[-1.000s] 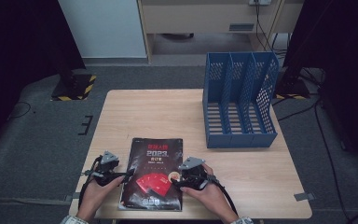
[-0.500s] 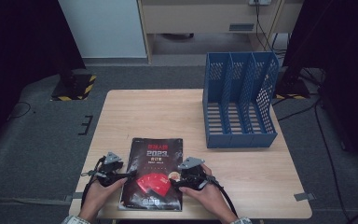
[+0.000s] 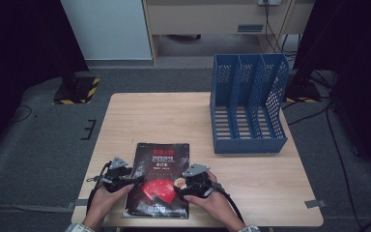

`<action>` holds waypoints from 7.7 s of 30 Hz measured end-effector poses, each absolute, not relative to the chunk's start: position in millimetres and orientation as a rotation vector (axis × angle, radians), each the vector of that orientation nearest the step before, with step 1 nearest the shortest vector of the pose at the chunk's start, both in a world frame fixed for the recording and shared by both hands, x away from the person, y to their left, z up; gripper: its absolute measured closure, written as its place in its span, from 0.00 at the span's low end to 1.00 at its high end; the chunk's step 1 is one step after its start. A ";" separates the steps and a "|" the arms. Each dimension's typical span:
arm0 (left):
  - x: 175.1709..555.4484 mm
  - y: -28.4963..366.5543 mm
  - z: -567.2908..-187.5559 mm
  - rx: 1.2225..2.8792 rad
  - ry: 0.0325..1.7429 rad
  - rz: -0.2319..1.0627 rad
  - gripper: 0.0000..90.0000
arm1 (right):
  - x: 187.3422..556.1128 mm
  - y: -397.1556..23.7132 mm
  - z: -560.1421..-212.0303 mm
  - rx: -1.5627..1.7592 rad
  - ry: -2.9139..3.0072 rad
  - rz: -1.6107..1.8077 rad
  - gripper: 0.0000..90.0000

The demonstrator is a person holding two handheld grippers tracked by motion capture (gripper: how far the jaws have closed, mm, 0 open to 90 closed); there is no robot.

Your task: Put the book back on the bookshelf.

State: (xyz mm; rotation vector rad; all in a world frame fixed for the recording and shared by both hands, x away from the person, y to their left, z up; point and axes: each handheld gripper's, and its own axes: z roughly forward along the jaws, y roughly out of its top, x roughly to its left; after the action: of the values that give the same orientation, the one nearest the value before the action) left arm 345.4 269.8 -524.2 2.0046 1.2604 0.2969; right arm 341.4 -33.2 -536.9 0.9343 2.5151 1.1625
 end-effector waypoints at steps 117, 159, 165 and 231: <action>339.7 241.1 -516.9 2.166 1.204 0.544 0.61 | 375.9 -47.1 -538.1 1.138 2.513 1.398 0.31; 339.3 246.0 -523.5 2.110 1.171 0.478 0.56 | 391.6 20.3 -521.3 1.161 2.629 1.278 0.52; 339.5 246.7 -523.5 2.110 1.168 0.475 0.56 | 389.6 22.8 -524.4 1.151 2.645 1.197 0.62; 357.4 240.8 -525.1 2.042 1.126 0.176 0.21 | 392.7 -7.6 -446.8 0.854 2.433 1.393 0.96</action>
State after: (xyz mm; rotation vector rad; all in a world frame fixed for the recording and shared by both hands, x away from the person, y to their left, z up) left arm 357.4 240.8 -525.1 2.0418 1.1264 0.1759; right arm 392.7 -7.6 -446.8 0.8535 2.4333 1.3926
